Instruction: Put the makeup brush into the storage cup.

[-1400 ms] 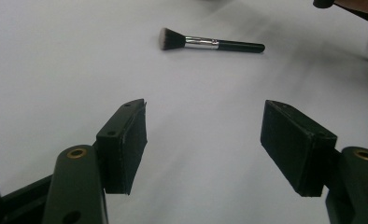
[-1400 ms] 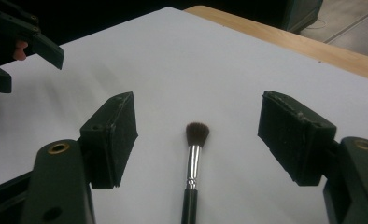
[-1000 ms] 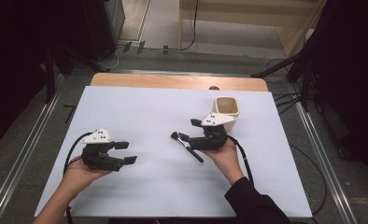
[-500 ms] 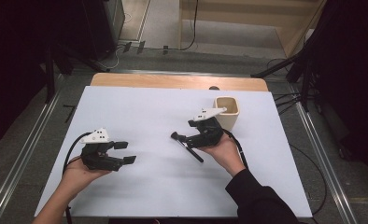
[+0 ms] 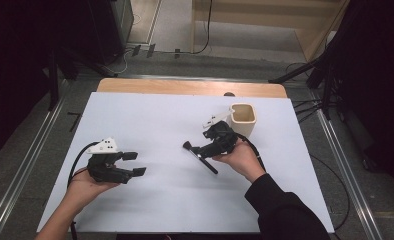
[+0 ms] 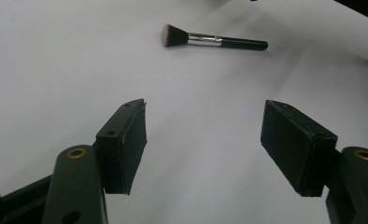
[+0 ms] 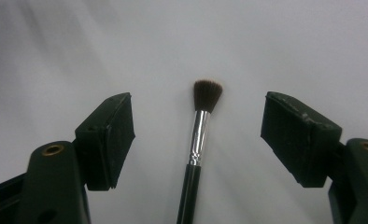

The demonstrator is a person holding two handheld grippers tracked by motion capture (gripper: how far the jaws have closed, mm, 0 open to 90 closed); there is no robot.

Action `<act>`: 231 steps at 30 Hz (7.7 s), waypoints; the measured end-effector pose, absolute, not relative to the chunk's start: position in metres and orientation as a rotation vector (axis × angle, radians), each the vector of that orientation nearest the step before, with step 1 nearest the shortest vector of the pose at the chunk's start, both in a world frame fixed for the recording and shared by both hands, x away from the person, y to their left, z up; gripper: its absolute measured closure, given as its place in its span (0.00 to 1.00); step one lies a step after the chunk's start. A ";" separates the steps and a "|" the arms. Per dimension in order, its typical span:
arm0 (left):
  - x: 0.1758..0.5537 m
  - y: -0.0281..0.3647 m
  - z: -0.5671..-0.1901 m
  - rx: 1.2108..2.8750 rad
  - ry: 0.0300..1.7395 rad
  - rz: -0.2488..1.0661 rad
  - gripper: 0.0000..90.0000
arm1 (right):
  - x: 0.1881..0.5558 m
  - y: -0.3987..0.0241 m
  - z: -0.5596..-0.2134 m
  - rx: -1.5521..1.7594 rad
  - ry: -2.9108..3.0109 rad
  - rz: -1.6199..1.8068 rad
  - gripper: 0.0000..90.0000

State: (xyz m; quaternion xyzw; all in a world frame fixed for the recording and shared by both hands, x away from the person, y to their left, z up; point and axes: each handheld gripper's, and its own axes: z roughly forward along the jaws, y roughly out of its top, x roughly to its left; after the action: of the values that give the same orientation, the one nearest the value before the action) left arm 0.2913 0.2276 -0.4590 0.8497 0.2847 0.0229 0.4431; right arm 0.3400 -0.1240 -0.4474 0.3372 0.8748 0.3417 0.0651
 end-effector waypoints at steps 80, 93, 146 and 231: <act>0.291 0.227 -0.460 2.119 0.708 0.055 0.36 | 0.354 -0.079 -0.484 1.142 2.858 0.267 0.87; 0.292 0.226 -0.461 2.127 0.708 0.048 0.35 | 0.355 -0.082 -0.484 1.155 2.866 0.290 0.89; 0.294 0.219 -0.461 2.122 0.747 0.008 0.35 | 0.315 -0.129 -0.455 1.348 2.798 0.906 0.89; 0.311 0.153 -0.454 1.950 0.907 -0.169 0.42 | 0.255 -0.099 -0.474 1.629 2.244 1.444 0.89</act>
State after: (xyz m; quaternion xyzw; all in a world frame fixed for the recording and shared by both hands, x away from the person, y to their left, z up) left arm 0.3110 0.1531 -0.4539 0.7965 0.3707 -0.0690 0.4726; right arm 0.2550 -0.0990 -0.4744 0.5210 0.7177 0.4619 0.0075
